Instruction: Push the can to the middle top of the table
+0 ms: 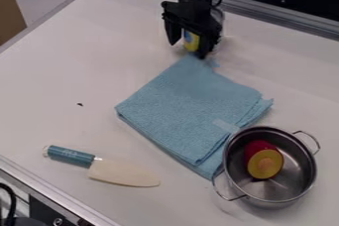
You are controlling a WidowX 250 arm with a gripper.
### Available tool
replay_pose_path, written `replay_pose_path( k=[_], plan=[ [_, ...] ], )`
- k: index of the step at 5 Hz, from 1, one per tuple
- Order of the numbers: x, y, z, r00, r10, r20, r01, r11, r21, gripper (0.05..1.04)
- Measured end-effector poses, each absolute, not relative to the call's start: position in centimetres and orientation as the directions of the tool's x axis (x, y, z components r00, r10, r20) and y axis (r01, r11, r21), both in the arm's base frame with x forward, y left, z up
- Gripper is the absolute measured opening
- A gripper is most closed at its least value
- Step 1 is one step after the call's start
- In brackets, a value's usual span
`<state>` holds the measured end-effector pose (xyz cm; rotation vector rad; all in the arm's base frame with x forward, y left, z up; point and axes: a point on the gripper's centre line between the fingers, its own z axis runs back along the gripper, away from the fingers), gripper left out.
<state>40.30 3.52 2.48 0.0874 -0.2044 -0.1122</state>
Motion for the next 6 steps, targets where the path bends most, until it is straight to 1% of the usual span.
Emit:
replay_pose_path(
  k=[1,2,3,4,5,6],
  plan=[
    [40.6,3.2,2.2,0.973,-0.121,0.198,0.099,0.988,0.114,0.999],
    [40.6,3.1,2.1,0.971,-0.128,0.200,0.108,0.988,0.109,0.999],
    [39.8,3.3,2.3,0.976,-0.120,0.182,0.105,0.990,0.090,0.999],
    [39.5,4.4,4.9,0.967,-0.103,0.234,0.089,0.994,0.068,0.999],
    [38.4,5.8,6.2,0.964,-0.114,0.238,0.101,0.993,0.067,0.999],
    [36.4,6.8,6.2,0.962,-0.146,0.229,0.136,0.989,0.059,0.999]
  ],
)
